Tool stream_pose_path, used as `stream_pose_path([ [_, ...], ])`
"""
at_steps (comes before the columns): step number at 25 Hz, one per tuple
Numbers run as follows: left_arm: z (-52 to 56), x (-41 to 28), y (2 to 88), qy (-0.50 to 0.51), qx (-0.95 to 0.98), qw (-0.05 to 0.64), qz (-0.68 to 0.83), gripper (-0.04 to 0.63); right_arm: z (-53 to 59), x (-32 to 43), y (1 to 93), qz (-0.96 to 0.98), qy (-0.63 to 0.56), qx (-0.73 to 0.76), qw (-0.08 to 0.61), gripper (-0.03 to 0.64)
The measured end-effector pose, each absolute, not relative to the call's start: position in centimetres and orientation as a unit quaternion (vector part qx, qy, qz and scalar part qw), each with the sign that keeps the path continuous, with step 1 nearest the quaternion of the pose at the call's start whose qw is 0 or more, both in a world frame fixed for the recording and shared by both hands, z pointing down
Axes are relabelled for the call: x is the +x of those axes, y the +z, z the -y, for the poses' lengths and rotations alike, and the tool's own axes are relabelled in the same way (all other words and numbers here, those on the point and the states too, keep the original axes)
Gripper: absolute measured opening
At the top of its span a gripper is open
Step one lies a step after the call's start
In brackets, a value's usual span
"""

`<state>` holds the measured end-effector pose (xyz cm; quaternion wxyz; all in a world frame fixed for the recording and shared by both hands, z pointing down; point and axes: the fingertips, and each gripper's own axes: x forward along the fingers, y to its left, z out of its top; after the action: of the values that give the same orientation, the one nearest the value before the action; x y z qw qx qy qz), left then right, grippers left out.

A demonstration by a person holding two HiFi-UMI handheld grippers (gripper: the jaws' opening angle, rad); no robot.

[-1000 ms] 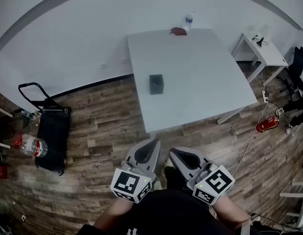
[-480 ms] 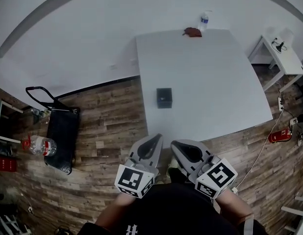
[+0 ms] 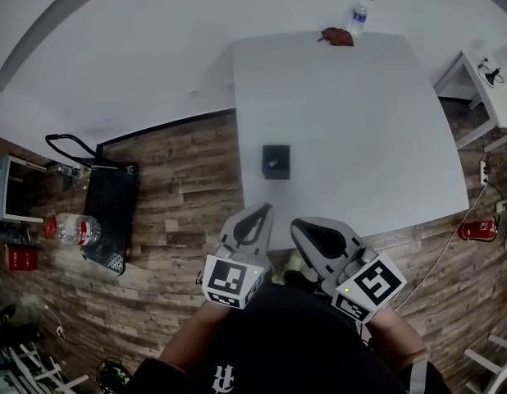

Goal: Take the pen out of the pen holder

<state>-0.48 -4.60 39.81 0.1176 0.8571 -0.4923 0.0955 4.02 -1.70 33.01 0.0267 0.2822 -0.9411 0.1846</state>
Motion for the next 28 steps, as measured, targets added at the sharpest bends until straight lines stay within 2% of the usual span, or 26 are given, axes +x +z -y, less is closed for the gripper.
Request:
stream_pose_path([
  [15,13.0,-2.2,51.0,0.154,0.862,0.086,0.475,0.011,7.7,3.6,38.5,0.907,0.242,0.330,0.093,0.015],
  [19,14.1,-1.3,54.2,0.164,0.867,0.095,0.461,0.089,8.6,3.6,39.9,0.898,0.261,0.337,0.109,0.015],
  [28,15.6,-0.5,58.0,0.167,0.871,0.100,0.451,0.101,10.2,3.6,42.5,0.880,0.291,0.347,0.143,0.015],
])
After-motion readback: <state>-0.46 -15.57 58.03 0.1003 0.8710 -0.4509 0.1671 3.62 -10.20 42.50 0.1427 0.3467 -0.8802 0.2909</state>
